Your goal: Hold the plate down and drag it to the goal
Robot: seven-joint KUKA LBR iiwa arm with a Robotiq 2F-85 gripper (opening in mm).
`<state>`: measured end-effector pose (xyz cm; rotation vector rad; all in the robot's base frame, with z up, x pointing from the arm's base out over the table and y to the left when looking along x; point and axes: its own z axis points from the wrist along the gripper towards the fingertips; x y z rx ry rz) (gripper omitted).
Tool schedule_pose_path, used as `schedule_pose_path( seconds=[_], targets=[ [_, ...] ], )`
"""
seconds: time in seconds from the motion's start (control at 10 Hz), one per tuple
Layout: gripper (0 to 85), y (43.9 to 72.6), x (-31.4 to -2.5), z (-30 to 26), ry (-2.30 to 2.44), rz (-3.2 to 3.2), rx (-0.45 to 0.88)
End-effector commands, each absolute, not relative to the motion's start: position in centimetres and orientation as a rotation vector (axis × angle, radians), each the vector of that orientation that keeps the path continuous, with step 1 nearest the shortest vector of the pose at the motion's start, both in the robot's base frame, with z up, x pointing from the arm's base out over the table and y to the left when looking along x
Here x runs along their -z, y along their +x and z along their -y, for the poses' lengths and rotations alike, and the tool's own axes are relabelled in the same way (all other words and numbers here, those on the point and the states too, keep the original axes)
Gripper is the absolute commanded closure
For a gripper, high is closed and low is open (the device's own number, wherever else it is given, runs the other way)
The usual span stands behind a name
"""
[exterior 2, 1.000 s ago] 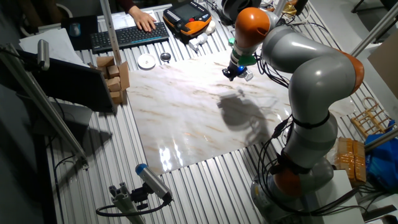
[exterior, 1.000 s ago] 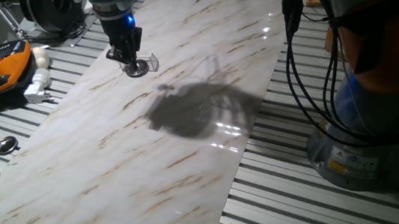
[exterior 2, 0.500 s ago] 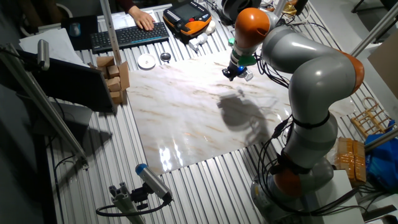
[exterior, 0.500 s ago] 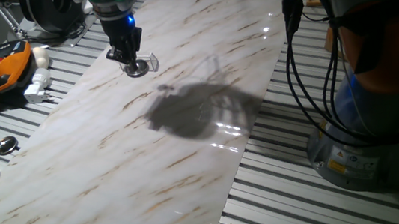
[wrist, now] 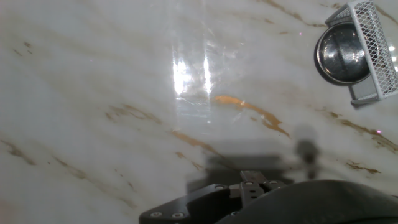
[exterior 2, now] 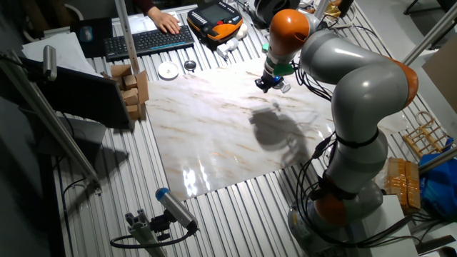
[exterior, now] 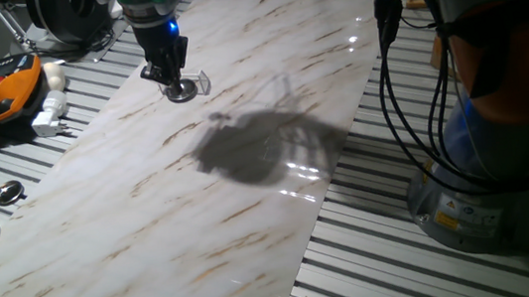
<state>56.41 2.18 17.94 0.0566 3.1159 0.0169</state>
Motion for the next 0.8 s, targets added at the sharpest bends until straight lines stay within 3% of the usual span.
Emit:
schedule_pose_path(
  seconds=[0.0, 0.7],
  targets=[
    [85.0, 56.42, -17.95, -2.21, 0.057, -3.116, -0.018],
    [85.0, 56.42, -18.05, -2.17, 0.049, -3.115, -0.008]
  ],
)
